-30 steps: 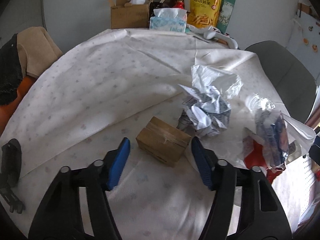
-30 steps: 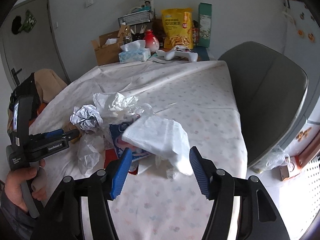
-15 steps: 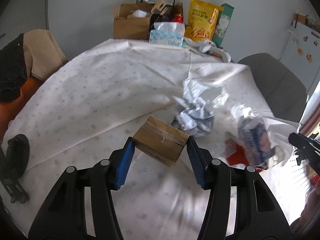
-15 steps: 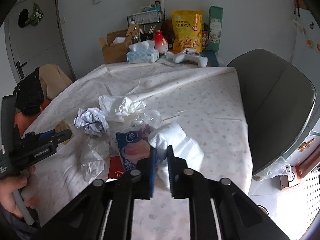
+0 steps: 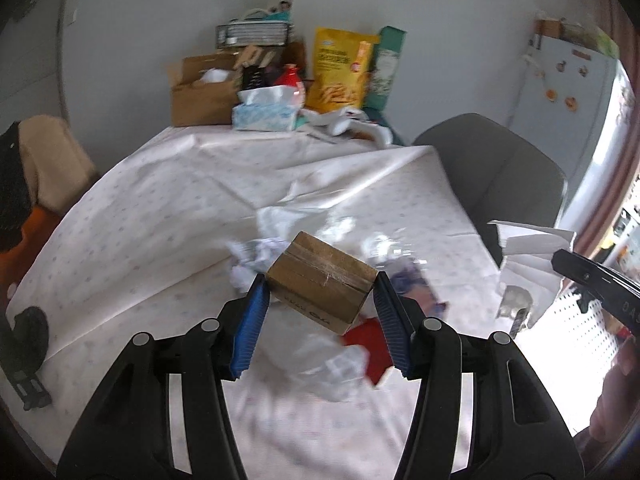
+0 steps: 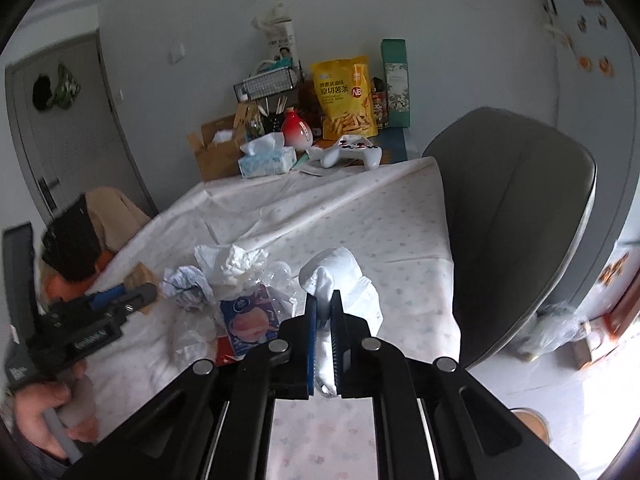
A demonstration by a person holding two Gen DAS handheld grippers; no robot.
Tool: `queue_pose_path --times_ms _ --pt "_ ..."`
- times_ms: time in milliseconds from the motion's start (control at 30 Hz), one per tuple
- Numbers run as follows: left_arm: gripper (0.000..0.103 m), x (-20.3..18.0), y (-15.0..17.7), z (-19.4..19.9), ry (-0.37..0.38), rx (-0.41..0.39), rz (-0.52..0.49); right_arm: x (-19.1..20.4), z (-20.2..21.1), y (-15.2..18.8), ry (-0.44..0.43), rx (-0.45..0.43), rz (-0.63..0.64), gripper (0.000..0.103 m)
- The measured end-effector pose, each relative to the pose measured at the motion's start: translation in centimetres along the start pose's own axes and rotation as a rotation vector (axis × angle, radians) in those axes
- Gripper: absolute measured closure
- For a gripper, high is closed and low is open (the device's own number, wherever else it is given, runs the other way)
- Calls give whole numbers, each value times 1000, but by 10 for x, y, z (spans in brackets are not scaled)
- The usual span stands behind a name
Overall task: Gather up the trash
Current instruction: 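Carry the box in the left tool while the right tool carries the tissue to the bin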
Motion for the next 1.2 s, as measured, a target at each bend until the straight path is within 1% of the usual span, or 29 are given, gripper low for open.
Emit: queue_pose_path --times_ms 167,200,233,267,300,367,433,467,500,533,600,700,867,1033,1200 --pt "49 -28 1 -1 42 5 -27 -11 4 8 -88 28 -95 95" --pt "49 -31 2 -1 48 7 -29 -11 3 10 -116 38 -117 96" --pt "49 -34 2 -1 52 8 -32 -12 2 13 -99 36 -105 95" --pt "49 -37 4 -2 55 11 -37 -13 1 15 -50 29 -69 95" --pt "49 -39 5 -2 58 15 -40 -13 -2 19 -31 38 -52 95" --pt "49 -40 8 -4 60 22 -44 -11 -8 26 -118 82 -125 96" --pt "49 -40 9 -6 58 27 -39 -10 -8 26 -58 57 -64 96" --pt "49 -39 10 -6 61 29 -34 -7 -9 26 -76 59 -64 97" --pt "49 -40 11 -6 62 29 -34 -4 -10 27 -114 70 -91 97" --pt "49 -41 12 -6 61 29 -36 -2 -9 26 -122 69 -94 97" --pt "49 -41 12 -8 64 32 -32 1 -8 22 -103 49 -61 97" --pt "49 -42 12 -8 71 29 -31 4 -4 15 -98 31 -43 97" --pt "49 -54 8 -8 91 21 -42 -2 8 5 -62 -2 -17 97" --pt "49 -82 6 -11 132 18 -63 -28 22 5 2 -13 -23 97" --pt "49 -124 9 -15 191 22 -104 -69 39 10 77 -18 -48 97"
Point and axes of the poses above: each gripper's, at about its wrist camera, not at the fingertips, and z roughly against the way its jaws point, x to its left, y to its underside, the point moved 7 cm from there along -z, roughly the way its jaws point, and after that the axes turned 13 degrees about -x, right-handed, at the moved point
